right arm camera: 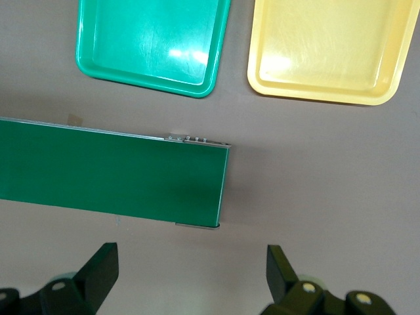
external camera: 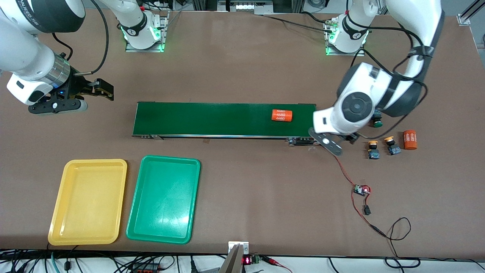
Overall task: Sort buttons by color to trays
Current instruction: 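Grasp a yellow-cap button with the left gripper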
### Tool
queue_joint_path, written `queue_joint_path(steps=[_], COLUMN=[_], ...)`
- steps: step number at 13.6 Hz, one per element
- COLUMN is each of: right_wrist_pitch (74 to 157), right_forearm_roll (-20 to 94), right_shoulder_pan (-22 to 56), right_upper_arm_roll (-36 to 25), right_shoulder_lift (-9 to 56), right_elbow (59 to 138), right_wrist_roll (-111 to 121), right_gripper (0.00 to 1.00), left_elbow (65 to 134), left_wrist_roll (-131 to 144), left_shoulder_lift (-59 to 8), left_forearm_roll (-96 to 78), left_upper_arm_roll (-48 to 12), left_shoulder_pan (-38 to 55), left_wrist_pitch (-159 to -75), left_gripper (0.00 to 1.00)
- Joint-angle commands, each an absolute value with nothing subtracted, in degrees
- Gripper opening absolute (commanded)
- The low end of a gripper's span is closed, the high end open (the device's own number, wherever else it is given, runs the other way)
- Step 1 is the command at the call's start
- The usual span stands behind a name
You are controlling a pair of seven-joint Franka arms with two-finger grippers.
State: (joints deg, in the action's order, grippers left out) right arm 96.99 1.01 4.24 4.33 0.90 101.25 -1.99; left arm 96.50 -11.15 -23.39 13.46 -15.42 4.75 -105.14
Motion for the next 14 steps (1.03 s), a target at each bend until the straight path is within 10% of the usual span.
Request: queue_joint_path(steps=[1, 8, 14], right_wrist_pitch=[96.68, 96.59, 96.5], right_forearm_roll=[1.32, 1.23, 1.14], right_shoulder_pan=[4.31, 4.22, 4.04], right_upper_arm_roll=[4.22, 4.22, 4.13], right_shoulder_lift=[0.53, 0.53, 0.53], right_elbow=[101.51, 101.51, 101.51], right_wrist_roll=[-1.41, -2.11, -1.76], right_gripper=[1.0, 1.0, 1.0], left_elbow=[88.53, 91.46, 110.46], left_wrist_roll=[-8.43, 6.59, 7.12], left_shoulder_lift=[-27.15, -33.05, -30.06], left_forearm_roll=[14.33, 13.28, 13.45], left_upper_arm_roll=[-12.14, -12.74, -12.31], left_shoulder_pan=[1.78, -7.8, -11.33], left_wrist_pitch=[-102.13, -100.61, -131.53], left_gripper=[1.0, 0.91, 0.91])
